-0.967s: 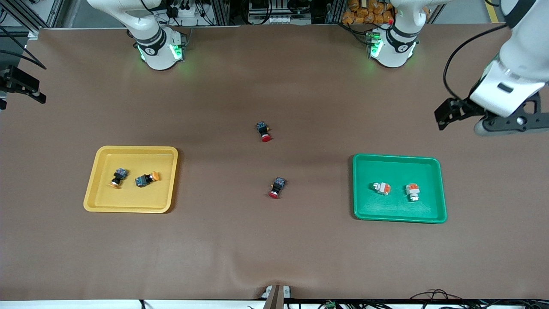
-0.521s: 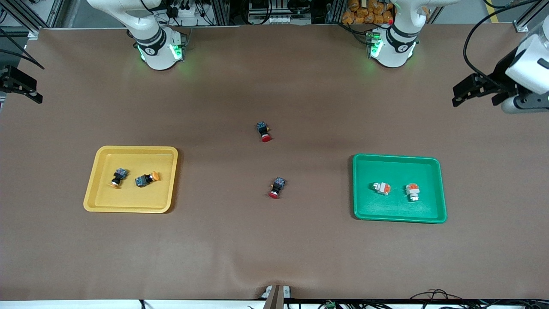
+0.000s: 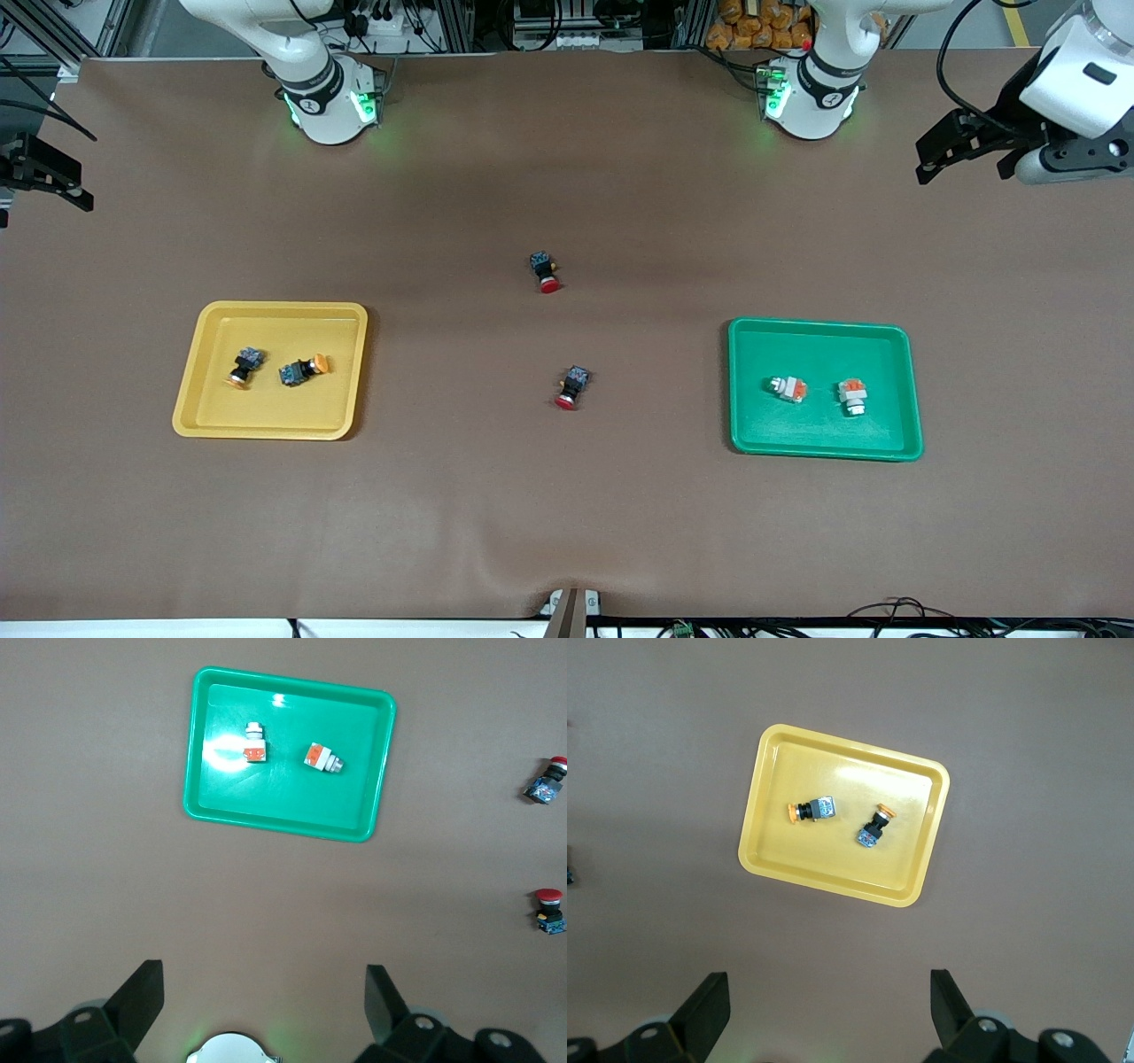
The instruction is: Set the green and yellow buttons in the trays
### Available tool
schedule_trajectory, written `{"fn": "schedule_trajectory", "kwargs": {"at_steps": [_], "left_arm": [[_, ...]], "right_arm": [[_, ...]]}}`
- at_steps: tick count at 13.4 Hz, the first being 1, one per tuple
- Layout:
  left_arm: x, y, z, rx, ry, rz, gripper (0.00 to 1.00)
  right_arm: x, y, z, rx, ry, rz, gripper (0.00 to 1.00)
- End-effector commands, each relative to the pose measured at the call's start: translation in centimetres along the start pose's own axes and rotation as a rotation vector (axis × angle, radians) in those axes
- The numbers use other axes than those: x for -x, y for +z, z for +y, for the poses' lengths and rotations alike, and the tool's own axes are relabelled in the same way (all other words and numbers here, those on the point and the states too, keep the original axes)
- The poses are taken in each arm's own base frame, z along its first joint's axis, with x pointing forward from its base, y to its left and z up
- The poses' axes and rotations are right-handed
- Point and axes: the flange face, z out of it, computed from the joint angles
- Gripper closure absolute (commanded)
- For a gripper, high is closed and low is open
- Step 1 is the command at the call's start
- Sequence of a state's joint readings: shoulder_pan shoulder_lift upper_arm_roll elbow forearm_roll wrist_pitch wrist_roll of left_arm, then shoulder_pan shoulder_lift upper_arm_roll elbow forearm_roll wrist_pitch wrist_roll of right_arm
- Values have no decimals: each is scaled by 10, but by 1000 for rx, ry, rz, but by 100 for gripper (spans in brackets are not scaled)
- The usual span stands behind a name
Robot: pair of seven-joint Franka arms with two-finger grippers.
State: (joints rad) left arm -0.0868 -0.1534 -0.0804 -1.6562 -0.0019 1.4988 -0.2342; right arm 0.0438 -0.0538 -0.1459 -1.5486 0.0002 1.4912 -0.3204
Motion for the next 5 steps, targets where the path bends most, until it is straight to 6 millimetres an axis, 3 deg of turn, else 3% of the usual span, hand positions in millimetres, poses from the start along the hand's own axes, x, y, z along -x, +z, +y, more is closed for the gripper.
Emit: {"fn": "schedule_trajectory", "kwargs": {"at_steps": [1,5], "left_arm": [[-5,-1,-9,-63,39,25,0],[-8,-1,-5,-64,69,25,0]], "right_arm": [[-2,-5,2,-19,6,7,0],[-3,-4,1,-19,3,7,0]]}}
